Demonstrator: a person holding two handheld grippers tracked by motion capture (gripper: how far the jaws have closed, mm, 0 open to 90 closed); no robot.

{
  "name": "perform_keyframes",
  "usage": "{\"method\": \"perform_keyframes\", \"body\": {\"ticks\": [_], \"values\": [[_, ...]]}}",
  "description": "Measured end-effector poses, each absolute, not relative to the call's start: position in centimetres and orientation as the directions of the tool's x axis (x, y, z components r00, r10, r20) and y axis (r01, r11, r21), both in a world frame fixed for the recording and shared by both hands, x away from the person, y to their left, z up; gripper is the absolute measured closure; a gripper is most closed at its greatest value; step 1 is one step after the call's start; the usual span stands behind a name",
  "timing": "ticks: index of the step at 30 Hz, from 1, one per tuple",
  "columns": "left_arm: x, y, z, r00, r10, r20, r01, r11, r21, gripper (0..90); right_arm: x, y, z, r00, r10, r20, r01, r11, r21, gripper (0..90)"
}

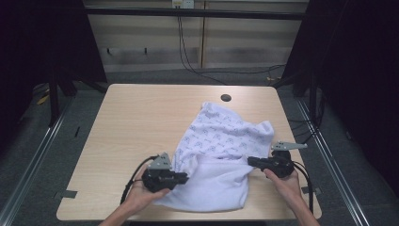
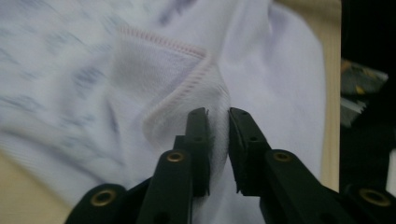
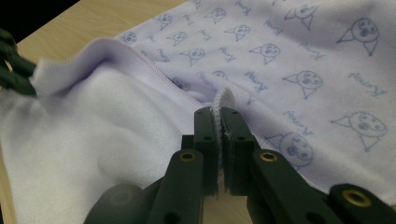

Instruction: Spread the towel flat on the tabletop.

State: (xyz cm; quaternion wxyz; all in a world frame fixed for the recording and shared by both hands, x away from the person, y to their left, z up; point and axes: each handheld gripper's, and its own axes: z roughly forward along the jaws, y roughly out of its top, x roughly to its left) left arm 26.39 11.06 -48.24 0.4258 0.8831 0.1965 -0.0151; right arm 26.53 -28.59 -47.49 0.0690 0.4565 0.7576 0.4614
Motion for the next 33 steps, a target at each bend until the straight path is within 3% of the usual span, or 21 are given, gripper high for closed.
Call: {"method": "perform_keyframes", "body": {"ticks": [2,4,6,8,13,18,26,29,33], "values": [[26.2,10.7,-48.8,0.918,0.355,-0.179,0.368,-0.586,0.722,71.5,26.5,-28.7,-47.6,-0.579,0.753,0.314,0.624,0.162,0.764,86.0],[26.7,11.2,-48.6,0.905,0.344,-0.249,0.410,-0.553,0.725,62.9,26.4,-28.7,-47.7,-0.585,0.749,0.311,0.619,0.164,0.768,85.9],[27.0,12.1,-48.1,0.899,0.348,-0.265,0.420,-0.516,0.747,61.1,26.4,-28.6,-47.8,-0.588,0.747,0.310,0.615,0.164,0.771,85.9],[27.9,14.0,-47.2,0.883,0.368,-0.291,0.441,-0.437,0.784,60.8,26.5,-28.6,-47.8,-0.586,0.746,0.318,0.620,0.160,0.768,85.9],[29.9,15.1,-47.1,0.843,0.427,-0.328,0.495,-0.377,0.783,66.6,26.7,-28.6,-48.0,-0.585,0.744,0.322,0.623,0.157,0.767,85.9],[30.3,12.9,-49.3,0.875,0.402,-0.268,0.462,-0.532,0.710,63.2,26.9,-28.4,-48.0,-0.588,0.742,0.323,0.624,0.162,0.764,85.9],[29.6,11.7,-49.7,0.910,0.340,-0.236,0.397,-0.555,0.731,58.0,26.8,-28.5,-48.0,-0.596,0.734,0.326,0.622,0.165,0.765,85.7],[29.0,11.1,-49.8,0.928,0.308,-0.211,0.358,-0.575,0.736,61.0,26.8,-28.5,-48.0,-0.599,0.732,0.325,0.619,0.166,0.767,85.6],[28.4,10.6,-49.8,0.946,0.265,-0.188,0.314,-0.601,0.735,77.8,27.0,-28.5,-48.1,-0.590,0.737,0.330,0.627,0.161,0.762,85.6]]}}
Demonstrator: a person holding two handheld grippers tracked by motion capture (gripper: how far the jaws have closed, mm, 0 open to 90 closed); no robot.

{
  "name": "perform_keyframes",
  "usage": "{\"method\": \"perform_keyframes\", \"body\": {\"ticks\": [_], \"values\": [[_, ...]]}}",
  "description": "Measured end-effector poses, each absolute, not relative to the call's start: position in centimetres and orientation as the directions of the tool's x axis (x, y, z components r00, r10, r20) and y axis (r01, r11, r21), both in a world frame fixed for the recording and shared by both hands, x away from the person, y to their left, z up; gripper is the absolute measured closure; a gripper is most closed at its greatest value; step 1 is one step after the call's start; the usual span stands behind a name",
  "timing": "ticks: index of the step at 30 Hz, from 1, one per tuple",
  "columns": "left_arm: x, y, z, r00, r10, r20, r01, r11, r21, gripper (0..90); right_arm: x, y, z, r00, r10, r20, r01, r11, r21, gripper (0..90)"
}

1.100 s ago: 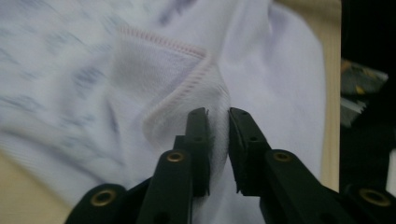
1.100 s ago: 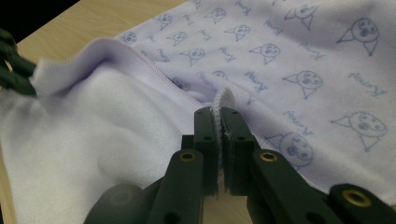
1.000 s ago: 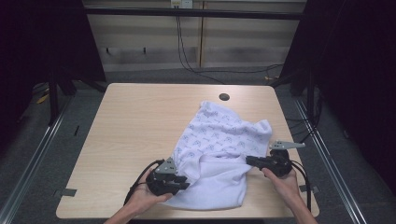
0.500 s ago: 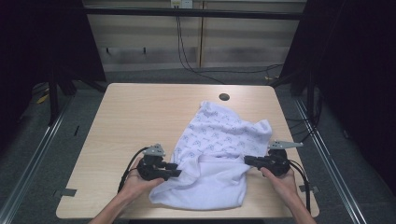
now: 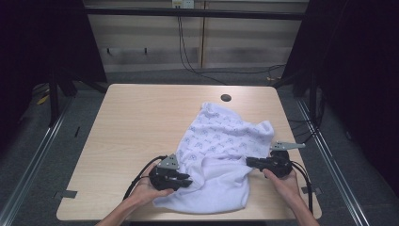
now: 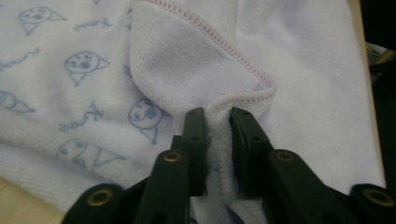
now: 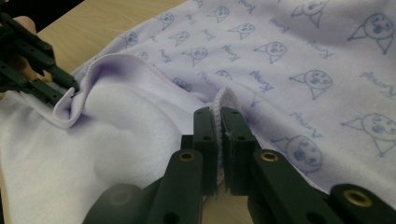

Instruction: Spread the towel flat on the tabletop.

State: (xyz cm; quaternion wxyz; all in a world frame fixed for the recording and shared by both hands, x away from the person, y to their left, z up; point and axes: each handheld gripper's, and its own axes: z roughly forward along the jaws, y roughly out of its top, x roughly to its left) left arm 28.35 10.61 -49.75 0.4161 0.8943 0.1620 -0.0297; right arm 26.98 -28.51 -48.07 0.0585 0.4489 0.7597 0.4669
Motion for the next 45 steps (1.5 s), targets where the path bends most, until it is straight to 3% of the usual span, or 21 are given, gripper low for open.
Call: {"method": "perform_keyframes", "body": {"ticks": [5,14,28,36,41,43,45], "values": [[28.2,11.3,-48.9,0.934,0.285,-0.215,0.343,-0.543,0.767,81.8,27.0,-28.6,-48.0,-0.588,0.738,0.332,0.627,0.157,0.763,85.7],[30.8,15.9,-45.0,0.866,0.363,-0.344,0.445,-0.246,0.861,82.4,28.3,-30.2,-46.7,-0.553,0.761,0.339,0.602,0.083,0.794,85.8],[32.1,17.0,-41.5,0.855,0.336,-0.395,0.437,-0.055,0.898,81.8,29.1,-30.7,-42.4,-0.579,0.755,0.308,0.514,0.044,0.857,86.1],[32.7,19.7,-39.5,0.833,0.436,-0.341,0.398,-0.044,0.916,84.4,29.2,-32.1,-41.7,-0.557,0.777,0.292,0.513,0.045,0.857,86.4],[31.2,21.9,-36.5,0.848,0.442,-0.292,0.333,-0.016,0.943,84.4,28.1,-32.8,-37.9,-0.598,0.750,0.281,0.439,0.013,0.899,86.4],[29.9,22.8,-35.6,0.859,0.437,-0.268,0.306,-0.018,0.952,84.4,25.7,-32.7,-35.1,-0.653,0.714,0.250,0.371,0.014,0.928,86.4],[28.0,23.4,-35.5,0.873,0.420,-0.248,0.293,-0.044,0.955,84.4,24.9,-32.6,-34.6,-0.667,0.706,0.237,0.356,0.024,0.934,86.4]]}}
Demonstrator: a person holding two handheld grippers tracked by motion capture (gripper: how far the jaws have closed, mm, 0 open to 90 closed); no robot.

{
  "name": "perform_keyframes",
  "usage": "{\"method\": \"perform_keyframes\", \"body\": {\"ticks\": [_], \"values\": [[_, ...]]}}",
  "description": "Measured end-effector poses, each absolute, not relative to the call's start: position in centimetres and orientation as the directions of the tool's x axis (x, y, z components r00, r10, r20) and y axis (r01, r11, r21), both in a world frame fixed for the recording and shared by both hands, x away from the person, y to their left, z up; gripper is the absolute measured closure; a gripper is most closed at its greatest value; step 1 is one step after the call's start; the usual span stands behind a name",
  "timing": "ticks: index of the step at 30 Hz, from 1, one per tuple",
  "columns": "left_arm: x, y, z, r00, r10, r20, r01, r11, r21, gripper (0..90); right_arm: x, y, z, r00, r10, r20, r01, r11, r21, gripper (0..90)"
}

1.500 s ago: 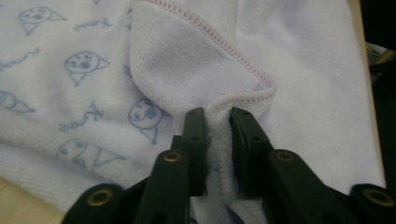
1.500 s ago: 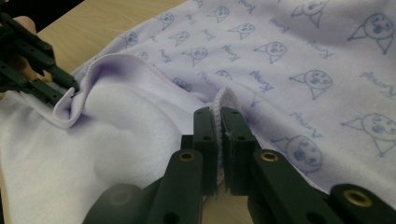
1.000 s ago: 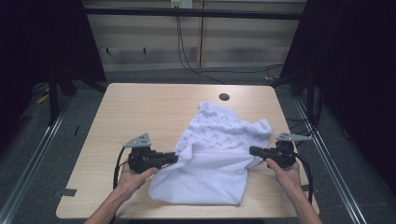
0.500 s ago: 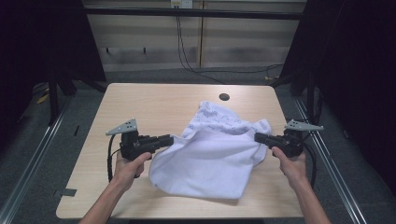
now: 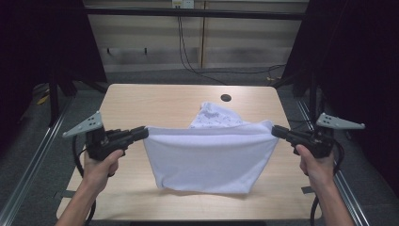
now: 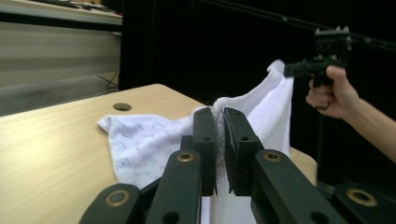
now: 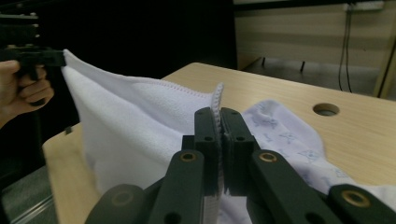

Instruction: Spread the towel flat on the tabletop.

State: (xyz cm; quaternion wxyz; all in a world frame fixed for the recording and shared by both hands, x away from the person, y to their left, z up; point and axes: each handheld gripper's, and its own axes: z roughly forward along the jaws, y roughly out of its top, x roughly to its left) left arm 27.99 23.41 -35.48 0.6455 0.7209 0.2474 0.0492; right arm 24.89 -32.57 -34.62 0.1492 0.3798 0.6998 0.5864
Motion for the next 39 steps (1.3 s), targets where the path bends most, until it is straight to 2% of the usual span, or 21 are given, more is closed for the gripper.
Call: {"method": "perform_keyframes", "body": {"ticks": [2,3,4,5,6,9,11,13,16,18,20,23,25,28,31,33,34,39], "values": [[26.1,23.7,-36.2,0.887,0.401,-0.228,0.291,-0.104,0.951,84.4,21.5,-32.0,-34.7,-0.709,0.668,0.227,0.351,0.055,0.935,86.3],[25.0,23.9,-37.1,0.888,0.393,-0.237,0.309,-0.128,0.942,84.4,21.5,-32.0,-34.7,-0.709,0.668,0.227,0.351,0.055,0.935,86.3],[23.9,24.0,-38.2,0.890,0.380,-0.251,0.329,-0.157,0.931,84.3,20.3,-31.8,-35.3,-0.716,0.661,0.224,0.363,0.078,0.929,86.2],[22.5,24.1,-39.6,0.889,0.380,-0.254,0.345,-0.193,0.919,84.2,17.7,-31.5,-37.5,-0.728,0.637,0.255,0.404,0.098,0.910,86.2],[21.8,24.2,-40.4,0.891,0.370,-0.263,0.355,-0.207,0.911,84.2,17.7,-31.5,-37.5,-0.728,0.637,0.255,0.404,0.098,0.910,86.2],[19.4,24.3,-42.8,0.886,0.331,-0.324,0.415,-0.261,0.871,84.2,14.6,-31.2,-40.0,-0.730,0.618,0.292,0.447,0.109,0.888,85.7],[17.8,24.1,-43.2,0.904,0.297,-0.307,0.398,-0.326,0.857,83.9,12.3,-30.8,-40.3,-0.736,0.616,0.279,0.451,0.139,0.882,83.9],[16.5,24.4,-43.0,0.921,0.237,-0.308,0.374,-0.323,0.870,82.2,9.8,-30.7,-39.6,-0.750,0.595,0.288,0.450,0.140,0.882,77.3],[16.1,25.0,-42.8,0.920,0.241,-0.308,0.368,-0.269,0.890,78.2,8.3,-30.8,-39.2,-0.762,0.583,0.281,0.450,0.165,0.878,73.8],[16.6,25.2,-42.8,0.917,0.241,-0.317,0.374,-0.251,0.893,71.8,9.5,-31.2,-39.7,-0.739,0.607,0.293,0.468,0.150,0.871,72.2],[17.3,25.4,-42.8,0.917,0.224,-0.329,0.378,-0.232,0.896,71.8,10.5,-31.1,-40.3,-0.719,0.629,0.296,0.484,0.147,0.863,70.6],[19.4,24.8,-43.0,0.905,0.276,-0.324,0.395,-0.262,0.881,72.2,13.9,-30.2,-42.8,-0.692,0.645,0.325,0.537,0.158,0.828,68.7],[21.9,23.8,-43.9,0.882,0.327,-0.340,0.430,-0.264,0.863,72.8,16.1,-29.3,-44.4,-0.678,0.651,0.342,0.573,0.175,0.801,66.4],[26.7,21.2,-46.0,0.850,0.383,-0.363,0.486,-0.300,0.821,73.3,19.0,-27.4,-46.4,-0.664,0.680,0.311,0.610,0.253,0.751,62.2],[30.0,18.7,-47.9,0.853,0.417,-0.314,0.487,-0.417,0.768,74.1,21.1,-25.9,-47.1,-0.657,0.694,0.295,0.624,0.280,0.730,57.7],[32.1,17.3,-49.2,0.835,0.452,-0.313,0.511,-0.425,0.747,76.5,22.1,-25.3,-47.4,-0.642,0.711,0.286,0.633,0.283,0.720,54.3],[32.7,16.6,-49.6,0.837,0.438,-0.329,0.517,-0.433,0.738,77.1,22.6,-25.2,-47.6,-0.637,0.718,0.279,0.636,0.286,0.717,52.9],[33.4,14.5,-50.3,0.854,0.440,-0.278,0.490,-0.502,0.712,77.6,24.1,-24.6,-48.6,-0.628,0.726,0.280,0.658,0.303,0.689,53.0]]}}
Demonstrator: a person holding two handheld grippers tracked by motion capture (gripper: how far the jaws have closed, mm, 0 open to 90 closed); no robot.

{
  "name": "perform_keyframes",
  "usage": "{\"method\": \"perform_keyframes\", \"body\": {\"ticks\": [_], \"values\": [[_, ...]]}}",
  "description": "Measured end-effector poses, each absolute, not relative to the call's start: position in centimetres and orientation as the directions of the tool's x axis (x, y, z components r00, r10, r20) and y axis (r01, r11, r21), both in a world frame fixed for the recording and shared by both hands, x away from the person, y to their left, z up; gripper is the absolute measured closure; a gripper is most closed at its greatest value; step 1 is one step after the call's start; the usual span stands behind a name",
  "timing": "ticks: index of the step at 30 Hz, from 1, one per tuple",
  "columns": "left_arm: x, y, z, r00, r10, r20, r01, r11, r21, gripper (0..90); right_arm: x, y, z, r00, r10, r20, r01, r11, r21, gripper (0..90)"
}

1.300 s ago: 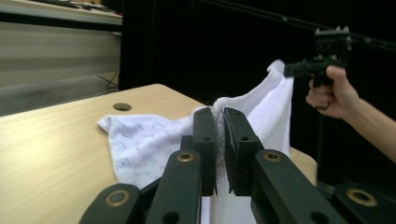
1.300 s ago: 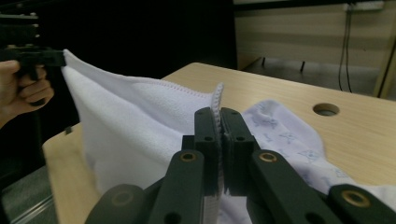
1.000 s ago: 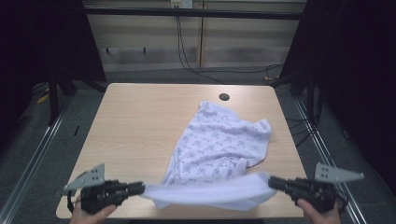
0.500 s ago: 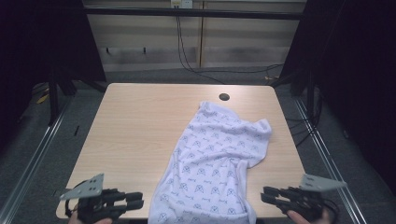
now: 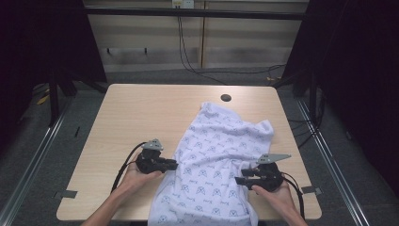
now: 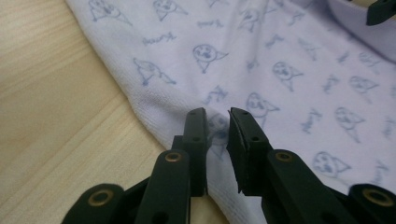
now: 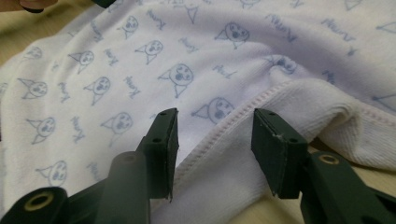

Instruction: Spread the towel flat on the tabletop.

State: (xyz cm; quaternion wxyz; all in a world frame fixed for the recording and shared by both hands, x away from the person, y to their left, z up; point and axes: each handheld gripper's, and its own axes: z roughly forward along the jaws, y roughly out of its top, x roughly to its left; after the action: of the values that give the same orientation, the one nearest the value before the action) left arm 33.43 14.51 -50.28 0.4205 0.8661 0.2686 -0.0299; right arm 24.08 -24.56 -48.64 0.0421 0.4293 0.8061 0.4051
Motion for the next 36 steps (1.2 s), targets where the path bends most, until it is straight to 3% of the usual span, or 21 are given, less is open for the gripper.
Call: {"method": "perform_keyframes", "body": {"ticks": [1,2,3,5,12,16,18,20,27,32,35,36], "values": [[33.3,14.5,-50.4,0.855,0.440,-0.272,0.486,-0.502,0.715,78.8,24.2,-24.5,-48.8,-0.630,0.725,0.276,0.658,0.310,0.687,59.0],[33.2,14.6,-50.4,0.857,0.437,-0.272,0.485,-0.506,0.713,79.2,24.1,-24.2,-48.8,-0.637,0.726,0.260,0.652,0.328,0.683,73.9],[33.0,14.9,-50.2,0.858,0.445,-0.256,0.480,-0.521,0.705,80.1,23.9,-24.1,-48.7,-0.638,0.728,0.251,0.652,0.336,0.680,81.0],[32.4,15.6,-50.2,0.863,0.448,-0.233,0.468,-0.536,0.703,84.2,23.3,-24.5,-48.2,-0.627,0.738,0.248,0.644,0.313,0.698,88.6],[28.1,19.6,-49.8,0.841,0.502,-0.204,0.488,-0.537,0.688,89.2,20.0,-29.2,-46.5,-0.572,0.768,0.288,0.635,0.193,0.748,89.1],[26.2,20.8,-49.8,0.834,0.482,-0.268,0.521,-0.530,0.669,88.9,18.4,-31.2,-46.6,-0.549,0.771,0.321,0.648,0.151,0.746,88.4],[25.8,21.2,-49.6,0.824,0.479,-0.302,0.545,-0.525,0.654,84.0,18.0,-31.7,-46.5,-0.527,0.797,0.295,0.651,0.155,0.743,79.2],[25.7,21.6,-49.6,0.815,0.473,-0.334,0.561,-0.501,0.659,82.9,18.1,-32.2,-46.6,-0.522,0.796,0.308,0.654,0.142,0.743,77.4],[30.9,19.9,-48.6,0.789,0.526,-0.319,0.550,-0.373,0.747,78.9,21.8,-29.2,-46.3,-0.585,0.746,0.320,0.634,0.175,0.753,64.7],[33.1,17.2,-50.2,0.795,0.553,-0.251,0.539,-0.453,0.710,80.4,24.1,-25.7,-46.8,-0.621,0.727,0.294,0.642,0.256,0.723,55.5],[31.9,16.9,-50.0,0.818,0.532,-0.218,0.512,-0.502,0.697,85.3,24.4,-24.8,-47.5,-0.629,0.733,0.258,0.644,0.306,0.701,57.5],[31.2,17.0,-49.9,0.829,0.516,-0.218,0.504,-0.517,0.692,87.8,24.2,-24.8,-47.7,-0.633,0.731,0.256,0.645,0.314,0.697,69.8]]}}
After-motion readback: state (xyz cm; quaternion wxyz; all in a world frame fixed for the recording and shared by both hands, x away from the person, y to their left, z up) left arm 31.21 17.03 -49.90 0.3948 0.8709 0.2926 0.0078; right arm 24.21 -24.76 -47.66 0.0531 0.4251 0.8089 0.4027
